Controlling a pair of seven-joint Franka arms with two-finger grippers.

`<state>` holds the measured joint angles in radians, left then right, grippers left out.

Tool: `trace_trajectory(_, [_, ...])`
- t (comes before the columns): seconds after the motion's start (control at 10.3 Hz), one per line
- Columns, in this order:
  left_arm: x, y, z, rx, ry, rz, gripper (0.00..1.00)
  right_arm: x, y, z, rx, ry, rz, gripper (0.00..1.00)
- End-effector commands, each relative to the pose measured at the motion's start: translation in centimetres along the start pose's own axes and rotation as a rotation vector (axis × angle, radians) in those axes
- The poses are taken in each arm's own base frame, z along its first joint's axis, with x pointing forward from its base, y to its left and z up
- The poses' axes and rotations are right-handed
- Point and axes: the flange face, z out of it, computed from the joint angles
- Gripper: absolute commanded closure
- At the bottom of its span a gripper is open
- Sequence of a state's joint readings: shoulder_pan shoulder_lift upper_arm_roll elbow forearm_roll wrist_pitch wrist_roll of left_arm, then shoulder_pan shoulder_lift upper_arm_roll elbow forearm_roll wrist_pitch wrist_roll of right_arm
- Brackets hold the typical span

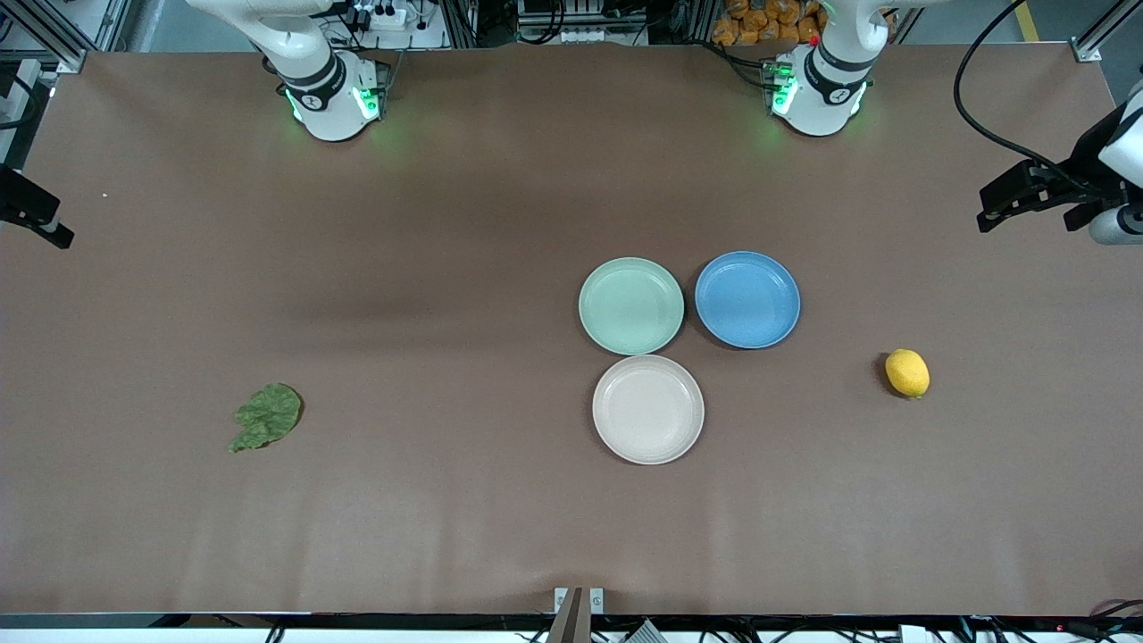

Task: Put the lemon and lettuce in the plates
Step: 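Move the left gripper toward the lemon while the right gripper approaches the lettuce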

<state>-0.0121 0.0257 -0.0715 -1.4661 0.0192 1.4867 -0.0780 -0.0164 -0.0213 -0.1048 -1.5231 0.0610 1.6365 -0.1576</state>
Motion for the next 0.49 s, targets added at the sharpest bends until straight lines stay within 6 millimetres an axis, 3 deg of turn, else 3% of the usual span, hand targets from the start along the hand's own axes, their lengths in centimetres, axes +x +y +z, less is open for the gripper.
trace_trajectory(0.0, [-0.2,-0.4,-0.8,0.014,0.000,0.046,0.00,-0.6,0.2,0.5,-0.005,-0.016,0.003,0.00])
trace_trajectory(0.39, [0.5,-0.6,0.4,0.020,-0.022,0.045,0.00,-0.9,0.2,0.9,-0.004,-0.024,0.001,0.00])
